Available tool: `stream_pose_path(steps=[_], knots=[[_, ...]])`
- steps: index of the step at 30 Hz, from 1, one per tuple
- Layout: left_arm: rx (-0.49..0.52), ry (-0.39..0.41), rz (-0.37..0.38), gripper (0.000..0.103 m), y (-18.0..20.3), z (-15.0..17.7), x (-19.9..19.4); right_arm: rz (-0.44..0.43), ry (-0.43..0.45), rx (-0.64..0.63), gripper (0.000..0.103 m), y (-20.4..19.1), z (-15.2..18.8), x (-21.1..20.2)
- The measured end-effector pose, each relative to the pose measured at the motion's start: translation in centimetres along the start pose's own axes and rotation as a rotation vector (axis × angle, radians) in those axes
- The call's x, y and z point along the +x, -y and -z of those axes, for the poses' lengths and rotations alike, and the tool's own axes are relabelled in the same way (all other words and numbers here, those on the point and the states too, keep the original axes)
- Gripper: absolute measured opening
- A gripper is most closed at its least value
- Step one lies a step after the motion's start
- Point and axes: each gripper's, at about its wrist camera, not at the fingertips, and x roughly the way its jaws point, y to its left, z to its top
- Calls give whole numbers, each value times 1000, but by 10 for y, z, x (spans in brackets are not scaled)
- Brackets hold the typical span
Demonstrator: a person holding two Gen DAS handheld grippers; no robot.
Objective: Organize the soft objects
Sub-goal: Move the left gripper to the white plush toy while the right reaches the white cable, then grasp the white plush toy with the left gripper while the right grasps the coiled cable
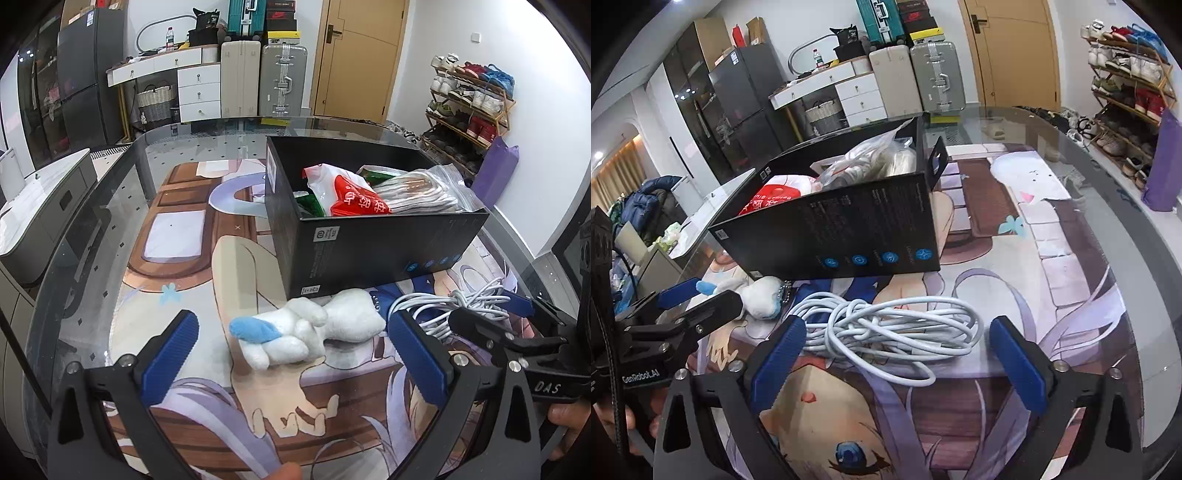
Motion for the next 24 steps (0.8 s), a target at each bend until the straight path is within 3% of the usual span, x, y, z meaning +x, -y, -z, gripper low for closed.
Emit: stream_pose_path(steps=[3, 7, 15, 24], knots=[[1, -1, 2, 103, 0, 0, 1, -23, 5, 0, 82, 1, 1, -2], [-12, -13, 17, 103, 0, 0, 4, -55, 3, 10, 77, 4, 1, -3], [-42, -36, 21, 103, -1, -2, 11, -92, 18, 18, 75, 9, 2, -9], [-61, -71, -1, 103, 1, -7, 25, -68, 24, 28, 75, 21, 2, -16]])
